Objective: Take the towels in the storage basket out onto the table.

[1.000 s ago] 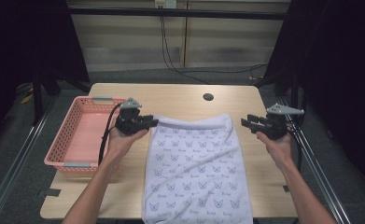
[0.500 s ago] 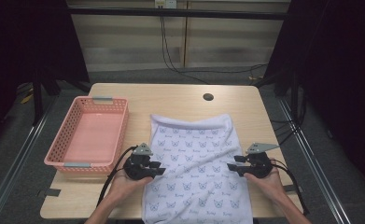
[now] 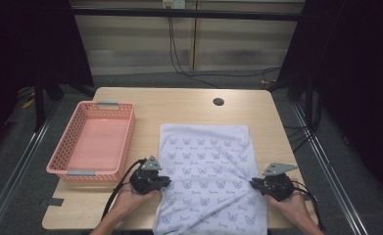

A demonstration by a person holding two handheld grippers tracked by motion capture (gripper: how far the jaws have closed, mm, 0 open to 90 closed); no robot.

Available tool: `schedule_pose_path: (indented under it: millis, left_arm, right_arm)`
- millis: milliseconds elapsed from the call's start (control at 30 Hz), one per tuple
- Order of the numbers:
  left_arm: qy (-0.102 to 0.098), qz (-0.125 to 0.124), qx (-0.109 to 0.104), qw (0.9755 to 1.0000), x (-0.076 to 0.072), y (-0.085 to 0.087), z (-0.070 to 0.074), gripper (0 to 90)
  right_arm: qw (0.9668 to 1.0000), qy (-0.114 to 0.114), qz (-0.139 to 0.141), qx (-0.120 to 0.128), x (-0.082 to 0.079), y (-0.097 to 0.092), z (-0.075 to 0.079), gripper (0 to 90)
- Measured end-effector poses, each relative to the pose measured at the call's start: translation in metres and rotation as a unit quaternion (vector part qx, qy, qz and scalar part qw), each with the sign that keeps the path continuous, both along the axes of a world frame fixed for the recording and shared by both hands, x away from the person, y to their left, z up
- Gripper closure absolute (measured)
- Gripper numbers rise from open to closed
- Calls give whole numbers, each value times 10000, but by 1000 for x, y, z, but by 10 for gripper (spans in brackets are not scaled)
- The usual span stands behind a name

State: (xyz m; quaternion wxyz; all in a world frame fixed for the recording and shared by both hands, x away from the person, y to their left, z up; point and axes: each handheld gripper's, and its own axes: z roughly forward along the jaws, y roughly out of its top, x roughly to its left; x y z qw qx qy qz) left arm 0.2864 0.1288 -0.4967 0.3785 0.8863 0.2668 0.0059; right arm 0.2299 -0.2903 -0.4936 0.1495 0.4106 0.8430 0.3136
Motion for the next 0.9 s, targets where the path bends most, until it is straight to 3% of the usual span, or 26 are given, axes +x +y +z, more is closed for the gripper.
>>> schedule_pose_path:
  millis: [233,300,367,433,500,533,567,667,733,867,900]
  left_arm:
    - [235,-256,-22,9994,-22,1,1,876]
    - [275,-353,47,9990,-32,1,3,875]
    - [447,-531,56,9976,-39,4,4,875]
    - [626,-654,82,9959,-42,7,5,874]
    - [582,-711,132,9957,-45,8,6,864]
    - [603,-692,122,9957,-45,8,7,829]
    - [498,-565,45,9971,-43,7,8,768]
    - [438,-441,-118,9980,-31,6,8,714]
    - [435,-271,-144,9986,-20,3,9,694]
    - [189,6,-126,9997,3,-2,7,678]
    - [208,122,-226,9995,10,-2,5,676]
  right_arm:
    - [9984,399,211,327,-25,-6,2,831]
    - [9965,548,442,454,-33,-4,3,831]
    - [9966,537,510,354,-39,-2,4,830]
    - [9955,588,601,431,-41,-1,4,822]
    - [9949,662,612,457,-42,-2,5,790]
    - [9949,633,605,507,-41,-2,5,744]
    - [9954,592,546,512,-40,-3,6,690]
    - [9962,334,445,671,-31,-4,10,606]
    - [9968,190,324,707,-20,-6,12,597]
    - [9976,-64,138,682,7,-7,12,561]
    - [9978,-107,71,651,15,-6,11,553]
